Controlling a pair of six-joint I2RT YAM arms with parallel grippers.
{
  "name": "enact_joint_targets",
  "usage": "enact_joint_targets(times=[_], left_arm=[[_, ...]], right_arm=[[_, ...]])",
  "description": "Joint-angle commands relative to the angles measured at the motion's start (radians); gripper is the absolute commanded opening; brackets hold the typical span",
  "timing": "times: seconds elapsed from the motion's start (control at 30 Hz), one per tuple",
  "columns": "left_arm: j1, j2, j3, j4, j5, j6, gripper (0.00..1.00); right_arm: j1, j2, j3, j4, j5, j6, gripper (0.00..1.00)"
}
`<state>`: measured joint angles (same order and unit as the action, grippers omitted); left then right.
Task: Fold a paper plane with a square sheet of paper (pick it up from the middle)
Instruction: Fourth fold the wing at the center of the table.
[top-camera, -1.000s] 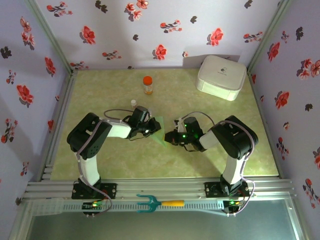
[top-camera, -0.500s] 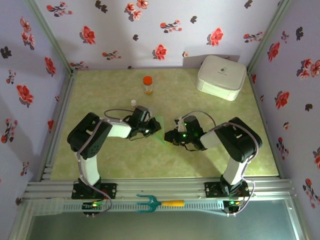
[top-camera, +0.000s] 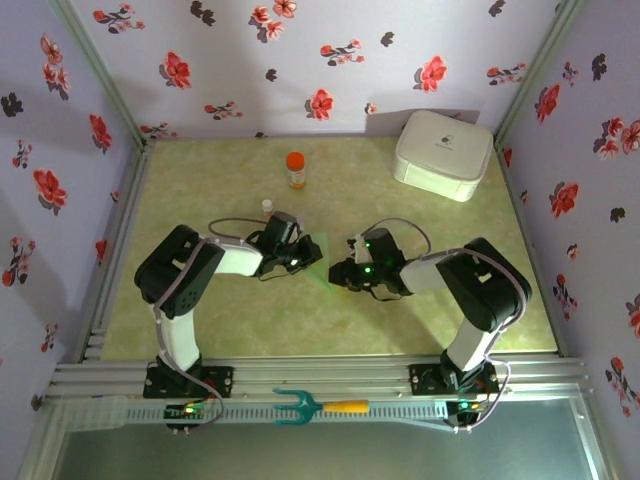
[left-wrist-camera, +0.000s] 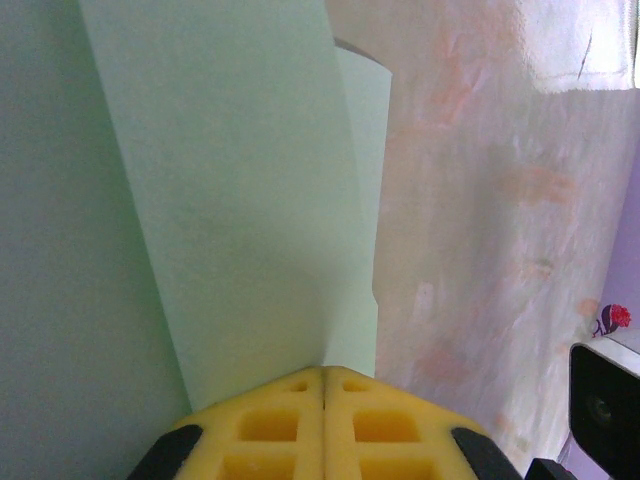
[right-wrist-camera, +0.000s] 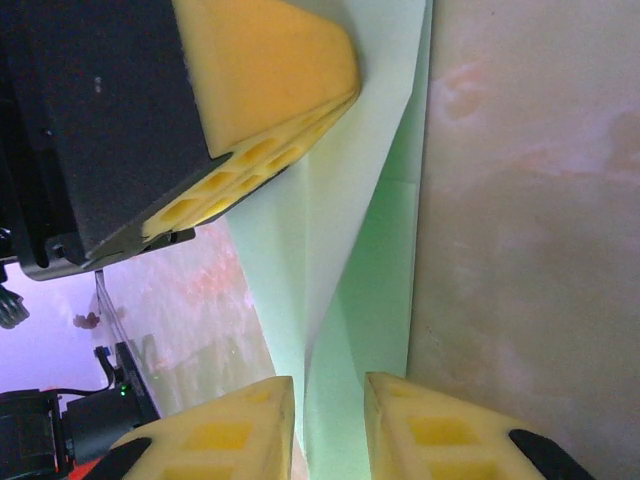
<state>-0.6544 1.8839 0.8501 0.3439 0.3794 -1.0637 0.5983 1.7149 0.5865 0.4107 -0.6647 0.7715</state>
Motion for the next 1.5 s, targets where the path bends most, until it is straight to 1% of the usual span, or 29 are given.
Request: enact_joint_targets(times=[0.0,0.37,0.53,0.6,0.67,0.73,0.97,1.07,1.2,1.27,1.37,1.47], left_arm=[[0.007,0.029,0.000,-0.026,0.012,0.017,0.07],[0.007,0.027,-0.005,-0.021,0.012,0.015,0.07],[0.006,0.026,-0.008,-0.019,0.010,0.014,0.07],[0.007,0.025,-0.009,-0.017,0.010,0.012,0.07],[0.006,0.023,-0.012,-0.013,0.010,0.010,0.07],[0.008,0.023,-0.015,-0.011,0.009,0.010,0.07],[0.009,0.018,-0.020,-0.008,0.008,0.008,0.07],[0.009,0.016,-0.020,-0.009,0.007,0.008,0.07],[0.009,0.016,-0.020,-0.008,0.008,0.008,0.07],[0.009,0.016,-0.020,-0.007,0.006,0.008,0.07],[0.010,0.015,-0.022,-0.006,0.009,0.008,0.07],[0.011,0.014,-0.023,-0.006,0.007,0.007,0.07]], right_arm=[[0.014,0.009,0.009,-0.156,0.041,-0.045,0.26],[0.015,-0.001,0.000,-0.181,0.045,-0.041,0.13],[0.017,-0.009,-0.018,-0.171,0.037,-0.026,0.13],[0.016,-0.008,-0.027,-0.155,0.028,-0.014,0.10],[0.017,-0.006,-0.031,-0.161,0.032,-0.006,0.10],[0.017,-0.008,-0.038,-0.167,0.042,-0.003,0.11],[0.017,-0.036,-0.042,-0.213,0.082,-0.015,0.19],[0.018,-0.037,-0.042,-0.222,0.085,-0.017,0.20],[0.020,-0.031,-0.036,-0.246,0.092,-0.023,0.15],[0.020,-0.028,-0.031,-0.277,0.105,-0.026,0.10],[0.020,-0.016,-0.028,-0.290,0.100,-0.018,0.07],[0.020,-0.012,-0.037,-0.276,0.088,-0.006,0.08]])
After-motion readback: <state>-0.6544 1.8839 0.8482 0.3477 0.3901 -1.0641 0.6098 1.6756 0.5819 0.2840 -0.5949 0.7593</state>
